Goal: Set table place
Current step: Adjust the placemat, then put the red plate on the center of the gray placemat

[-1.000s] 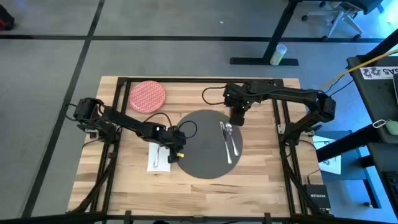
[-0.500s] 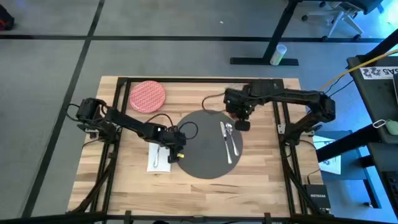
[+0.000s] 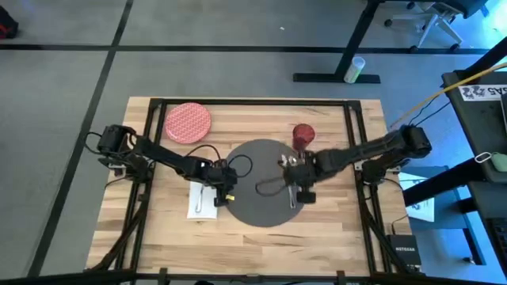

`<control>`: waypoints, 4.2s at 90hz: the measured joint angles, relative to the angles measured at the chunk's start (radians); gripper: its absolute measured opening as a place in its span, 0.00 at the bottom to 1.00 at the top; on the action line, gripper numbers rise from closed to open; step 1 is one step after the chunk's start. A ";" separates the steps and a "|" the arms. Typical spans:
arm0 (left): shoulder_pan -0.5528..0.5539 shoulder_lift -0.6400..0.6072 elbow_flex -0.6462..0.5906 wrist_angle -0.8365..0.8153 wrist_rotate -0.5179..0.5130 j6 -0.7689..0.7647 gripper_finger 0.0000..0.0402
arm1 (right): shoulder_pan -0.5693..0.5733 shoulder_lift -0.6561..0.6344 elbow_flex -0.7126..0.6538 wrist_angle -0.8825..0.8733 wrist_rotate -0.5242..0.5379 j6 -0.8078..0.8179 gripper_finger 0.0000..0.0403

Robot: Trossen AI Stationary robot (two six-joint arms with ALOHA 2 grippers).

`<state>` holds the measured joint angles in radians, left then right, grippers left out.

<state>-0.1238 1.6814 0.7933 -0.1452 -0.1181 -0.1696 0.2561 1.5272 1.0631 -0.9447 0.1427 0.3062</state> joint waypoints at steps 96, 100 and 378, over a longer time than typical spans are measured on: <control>-0.001 0.000 0.000 -0.002 0.000 0.047 0.00 | 0.064 0.000 -0.340 0.301 0.153 0.277 0.00; -0.001 0.000 -0.001 -0.002 0.000 0.047 0.00 | 0.064 0.000 -0.340 0.304 0.153 0.285 0.00; 0.055 -0.251 0.136 -0.530 -0.154 -0.039 0.00 | 0.159 0.023 -0.332 0.370 0.075 0.404 0.00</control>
<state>-0.0692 1.4304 0.9290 -0.6753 -0.2723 -0.2090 0.4152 1.5506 0.7307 -0.5743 0.2180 0.7097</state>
